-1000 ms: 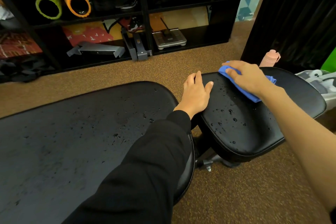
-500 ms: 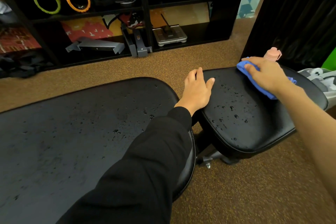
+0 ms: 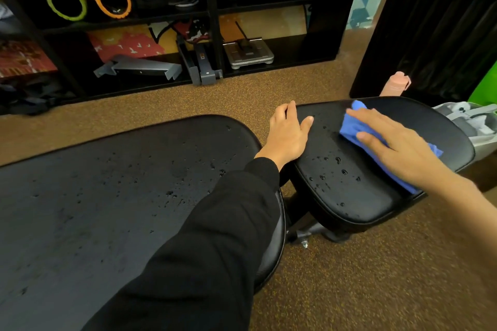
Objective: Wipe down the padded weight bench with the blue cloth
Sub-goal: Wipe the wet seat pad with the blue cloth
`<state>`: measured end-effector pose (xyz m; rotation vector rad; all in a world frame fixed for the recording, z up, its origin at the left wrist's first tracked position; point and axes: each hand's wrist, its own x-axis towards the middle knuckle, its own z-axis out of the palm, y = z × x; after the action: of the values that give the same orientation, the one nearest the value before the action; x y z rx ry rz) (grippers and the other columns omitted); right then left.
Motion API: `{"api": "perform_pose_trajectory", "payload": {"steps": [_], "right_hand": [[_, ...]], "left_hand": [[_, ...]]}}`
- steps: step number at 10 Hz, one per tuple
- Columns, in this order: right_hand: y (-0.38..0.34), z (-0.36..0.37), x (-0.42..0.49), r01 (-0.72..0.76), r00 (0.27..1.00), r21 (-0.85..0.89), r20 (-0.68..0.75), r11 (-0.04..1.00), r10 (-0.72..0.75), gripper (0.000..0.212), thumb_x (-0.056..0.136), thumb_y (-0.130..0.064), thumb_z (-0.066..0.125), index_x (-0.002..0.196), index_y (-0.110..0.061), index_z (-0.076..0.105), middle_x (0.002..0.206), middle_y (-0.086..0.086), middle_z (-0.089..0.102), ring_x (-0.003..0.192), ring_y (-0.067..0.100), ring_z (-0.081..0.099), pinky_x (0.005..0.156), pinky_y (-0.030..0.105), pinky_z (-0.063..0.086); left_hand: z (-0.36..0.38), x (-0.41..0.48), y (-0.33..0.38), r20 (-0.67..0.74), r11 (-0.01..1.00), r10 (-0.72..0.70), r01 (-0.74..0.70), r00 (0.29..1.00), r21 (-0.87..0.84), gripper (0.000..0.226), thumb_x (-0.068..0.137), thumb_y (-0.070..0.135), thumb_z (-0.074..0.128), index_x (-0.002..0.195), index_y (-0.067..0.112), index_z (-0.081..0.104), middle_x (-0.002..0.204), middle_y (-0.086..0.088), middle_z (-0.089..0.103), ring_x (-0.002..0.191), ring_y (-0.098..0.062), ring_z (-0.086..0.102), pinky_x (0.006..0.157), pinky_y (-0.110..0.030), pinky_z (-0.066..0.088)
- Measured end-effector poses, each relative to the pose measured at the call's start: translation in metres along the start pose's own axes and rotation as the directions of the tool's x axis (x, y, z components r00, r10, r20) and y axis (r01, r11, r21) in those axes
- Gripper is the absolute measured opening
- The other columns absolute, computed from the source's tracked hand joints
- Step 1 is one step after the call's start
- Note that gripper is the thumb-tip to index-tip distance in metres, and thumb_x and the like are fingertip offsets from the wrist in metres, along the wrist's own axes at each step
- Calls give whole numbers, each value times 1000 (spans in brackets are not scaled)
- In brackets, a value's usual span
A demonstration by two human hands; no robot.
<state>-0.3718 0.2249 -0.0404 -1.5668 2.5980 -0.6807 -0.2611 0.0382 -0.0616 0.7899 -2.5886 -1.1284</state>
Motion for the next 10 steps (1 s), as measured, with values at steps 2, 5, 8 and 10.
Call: {"api": "perform_pose_trajectory", "payload": {"steps": [2,5,8,10], "right_hand": [[55,-21,8,-292,950,-54,-128,955,283,45,95,-42,36,134,-22,48,139,14,47,128,33,43,106,44,31],[43,5,16,-444,881,-212,-282,870,380,40,99,-23,38,137,-12,43,137,25,41,126,43,37,103,55,28],[43,-9,-35,-256,958,-178,-178,950,225,41,98,-37,33,132,-18,48,141,12,46,130,31,41,105,50,32],[82,-22,18,-506,856,-182,-223,843,466,47,92,-33,28,129,-9,45,129,29,47,114,49,47,96,55,37]], "left_hand": [[0,-1,0,4,1000,-3,3,1000,-15,63,102,40,31,152,10,8,157,-8,8,144,-30,5,115,-38,13],[2,1,-1,-2,1000,-3,3,1000,-18,63,102,40,31,152,10,8,157,-7,8,144,-29,5,115,-38,14],[2,1,-2,-2,1000,9,-9,1000,0,63,102,40,31,152,9,8,157,-8,9,144,-30,7,115,-37,15],[2,1,-2,-6,1000,9,-9,1000,0,63,102,39,31,152,9,8,156,-9,10,144,-30,7,115,-38,14]]}}
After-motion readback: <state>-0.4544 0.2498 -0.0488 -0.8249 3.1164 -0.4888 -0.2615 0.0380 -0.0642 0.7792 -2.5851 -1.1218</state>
